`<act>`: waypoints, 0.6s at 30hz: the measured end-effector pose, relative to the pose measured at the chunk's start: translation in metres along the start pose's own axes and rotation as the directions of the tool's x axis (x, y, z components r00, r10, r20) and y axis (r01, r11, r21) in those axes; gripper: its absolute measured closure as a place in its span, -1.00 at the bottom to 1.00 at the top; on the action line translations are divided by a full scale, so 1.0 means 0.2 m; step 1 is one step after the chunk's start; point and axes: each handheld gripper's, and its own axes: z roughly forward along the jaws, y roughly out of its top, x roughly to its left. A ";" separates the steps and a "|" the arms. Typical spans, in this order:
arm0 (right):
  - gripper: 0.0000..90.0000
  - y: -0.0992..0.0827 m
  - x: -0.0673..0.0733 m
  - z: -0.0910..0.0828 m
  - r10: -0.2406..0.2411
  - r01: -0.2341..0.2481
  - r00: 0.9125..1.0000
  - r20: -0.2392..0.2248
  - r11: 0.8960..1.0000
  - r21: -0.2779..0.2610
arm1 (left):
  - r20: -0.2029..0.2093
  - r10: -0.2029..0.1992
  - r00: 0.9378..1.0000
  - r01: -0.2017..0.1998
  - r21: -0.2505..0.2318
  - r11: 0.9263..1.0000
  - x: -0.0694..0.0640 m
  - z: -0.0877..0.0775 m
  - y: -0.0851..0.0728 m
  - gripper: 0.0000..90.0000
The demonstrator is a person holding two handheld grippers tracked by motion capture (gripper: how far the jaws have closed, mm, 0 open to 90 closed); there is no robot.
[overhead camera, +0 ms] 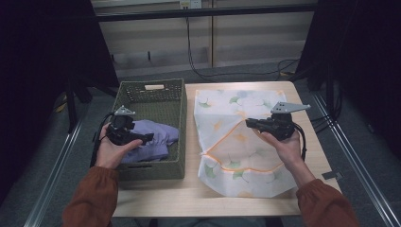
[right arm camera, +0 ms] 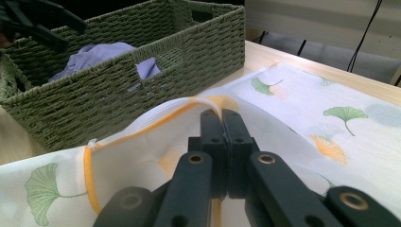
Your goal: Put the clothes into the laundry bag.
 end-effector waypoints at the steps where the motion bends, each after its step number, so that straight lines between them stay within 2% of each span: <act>1: 0.99 0.00 0.00 0.00 -0.001 0.001 1.000 0.001 1.000 -0.001 | 0.001 -0.016 1.000 0.016 0.014 1.000 0.01 0.02 0.00 -0.78; 2: 0.99 0.00 0.00 0.00 -0.001 0.001 1.000 0.001 1.000 0.000 | -0.016 -0.033 0.999 0.033 0.020 0.999 0.03 0.03 0.00 -0.82; 3: 0.99 0.00 0.00 0.00 -0.001 0.001 1.000 0.001 1.000 0.000 | -0.003 -0.043 0.999 0.043 0.026 0.999 0.04 0.04 0.00 -0.82; 6: 0.99 0.00 0.00 0.00 0.004 -0.004 1.000 0.005 1.000 0.003 | -0.025 -0.041 0.999 0.042 0.051 0.998 0.07 0.06 0.00 -0.85; 9: 0.99 0.00 0.00 0.00 0.004 -0.004 1.000 0.001 1.000 0.007 | -0.028 -0.059 0.998 0.062 0.081 0.995 0.10 0.10 0.00 -0.88; 10: 0.99 0.00 0.00 0.00 0.003 -0.003 1.000 -0.001 1.000 0.008 | -0.036 -0.063 0.997 0.067 0.104 0.992 0.12 0.13 -0.01 -0.87; 11: 0.99 0.00 0.00 0.00 0.003 -0.003 1.000 -0.001 1.000 0.009 | -0.046 -0.075 0.996 0.080 0.107 0.991 0.12 0.14 -0.02 -0.86; 15: 0.99 0.00 0.00 0.01 0.008 -0.008 1.000 0.001 1.000 0.021 | -0.041 -0.057 0.998 0.062 0.134 0.989 0.12 0.16 -0.01 -0.82; 16: 0.99 -0.01 -0.01 0.01 0.008 -0.008 1.000 0.000 1.000 0.024 | -0.037 -0.059 0.998 0.064 0.163 0.985 0.13 0.19 0.01 -0.82; 17: 0.99 -0.01 -0.01 0.01 0.010 -0.010 1.000 0.000 1.000 0.025 | -0.037 -0.059 0.998 0.064 0.163 0.985 0.13 0.19 0.01 -0.83; 18: 0.99 -0.01 0.00 0.01 0.008 -0.008 1.000 0.001 1.000 0.027 | -0.039 -0.061 0.997 0.067 0.194 0.979 0.15 0.22 0.01 -0.83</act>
